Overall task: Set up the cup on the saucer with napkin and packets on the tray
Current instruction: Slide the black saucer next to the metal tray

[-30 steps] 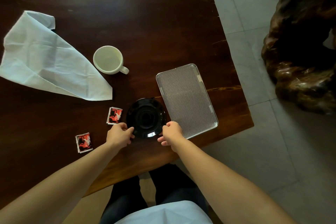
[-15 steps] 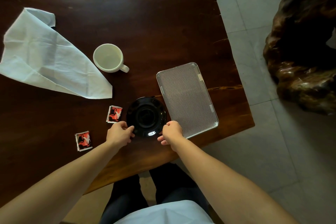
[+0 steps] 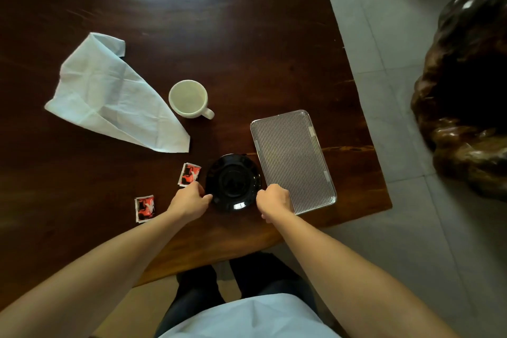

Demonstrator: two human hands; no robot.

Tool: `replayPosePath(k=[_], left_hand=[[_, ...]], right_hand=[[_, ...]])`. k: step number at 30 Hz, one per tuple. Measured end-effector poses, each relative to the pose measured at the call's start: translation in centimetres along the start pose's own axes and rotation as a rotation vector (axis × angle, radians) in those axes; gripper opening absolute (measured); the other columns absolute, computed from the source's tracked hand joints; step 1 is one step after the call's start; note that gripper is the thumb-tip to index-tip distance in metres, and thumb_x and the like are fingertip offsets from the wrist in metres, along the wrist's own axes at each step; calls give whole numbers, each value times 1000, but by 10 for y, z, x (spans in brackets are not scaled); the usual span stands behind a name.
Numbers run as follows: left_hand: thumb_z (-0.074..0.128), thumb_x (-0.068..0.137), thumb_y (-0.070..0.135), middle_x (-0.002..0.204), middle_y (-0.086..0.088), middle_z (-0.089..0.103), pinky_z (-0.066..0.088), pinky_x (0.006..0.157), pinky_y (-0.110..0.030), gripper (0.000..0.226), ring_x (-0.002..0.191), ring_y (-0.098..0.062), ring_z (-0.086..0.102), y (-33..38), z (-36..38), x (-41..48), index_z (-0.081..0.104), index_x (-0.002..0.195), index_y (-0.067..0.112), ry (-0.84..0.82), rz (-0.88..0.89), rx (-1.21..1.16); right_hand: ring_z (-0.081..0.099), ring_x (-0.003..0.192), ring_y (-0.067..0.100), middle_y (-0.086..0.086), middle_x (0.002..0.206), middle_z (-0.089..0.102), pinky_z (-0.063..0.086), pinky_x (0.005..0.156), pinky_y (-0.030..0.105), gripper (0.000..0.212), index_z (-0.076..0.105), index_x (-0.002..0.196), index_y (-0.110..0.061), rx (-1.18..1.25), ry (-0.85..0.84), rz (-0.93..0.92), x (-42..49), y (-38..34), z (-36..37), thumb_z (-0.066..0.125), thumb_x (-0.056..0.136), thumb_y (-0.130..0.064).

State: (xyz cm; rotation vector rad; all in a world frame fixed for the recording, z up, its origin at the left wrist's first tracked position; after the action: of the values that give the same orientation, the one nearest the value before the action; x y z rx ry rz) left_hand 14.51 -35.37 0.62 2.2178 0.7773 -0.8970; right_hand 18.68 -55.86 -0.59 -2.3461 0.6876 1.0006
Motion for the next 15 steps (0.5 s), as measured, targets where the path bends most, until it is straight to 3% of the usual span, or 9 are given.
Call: replayPosePath(k=[9, 15], left_hand=[[59, 95, 35, 115, -8, 67, 54, 87, -40, 27, 102, -25, 63, 25, -50, -49, 60, 117, 19, 121, 93, 128], [56, 97, 32, 106, -1, 68, 55, 78, -33, 21, 90, -16, 63, 34, -65, -61, 63, 114, 21, 154, 138, 110]], right_hand=[[69, 81, 24, 7, 94, 69, 63, 73, 43, 10, 64, 92, -18, -86, -52, -348, -13, -43, -44, 56, 91, -24], [70, 81, 23, 6, 94, 69, 63, 70, 40, 6, 62, 86, -21, -96, -83, -434, -14, -70, -59, 58, 88, -18]])
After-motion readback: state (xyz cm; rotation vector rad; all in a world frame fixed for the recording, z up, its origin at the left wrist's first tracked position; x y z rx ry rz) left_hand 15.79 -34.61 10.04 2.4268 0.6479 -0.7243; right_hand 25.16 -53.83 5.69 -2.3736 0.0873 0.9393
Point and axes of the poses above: each hand's wrist, its own x-axis towards the middle knuckle, its own z-axis out of the palm, y = z × x, the point moved 1 cm from there along x, towards the middle knuckle
